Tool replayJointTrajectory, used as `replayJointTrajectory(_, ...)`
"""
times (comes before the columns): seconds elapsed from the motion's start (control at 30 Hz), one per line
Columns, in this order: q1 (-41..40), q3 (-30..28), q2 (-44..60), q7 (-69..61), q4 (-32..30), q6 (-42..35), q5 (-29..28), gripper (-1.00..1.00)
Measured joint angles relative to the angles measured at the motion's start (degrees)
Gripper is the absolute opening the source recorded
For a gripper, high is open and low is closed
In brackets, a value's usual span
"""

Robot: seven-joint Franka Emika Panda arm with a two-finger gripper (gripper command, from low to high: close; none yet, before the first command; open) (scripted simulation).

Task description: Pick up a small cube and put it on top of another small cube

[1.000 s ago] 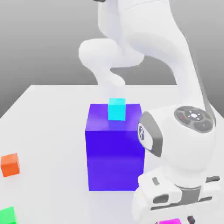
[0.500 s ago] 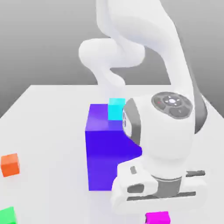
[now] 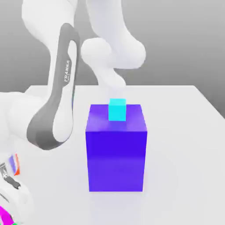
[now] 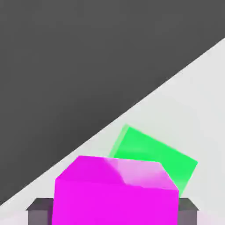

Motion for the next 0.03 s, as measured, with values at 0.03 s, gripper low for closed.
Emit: replayJointTrajectory(0.03,0.0,0.0,0.0,0.0,0.0,0.0,0.0,1.0)
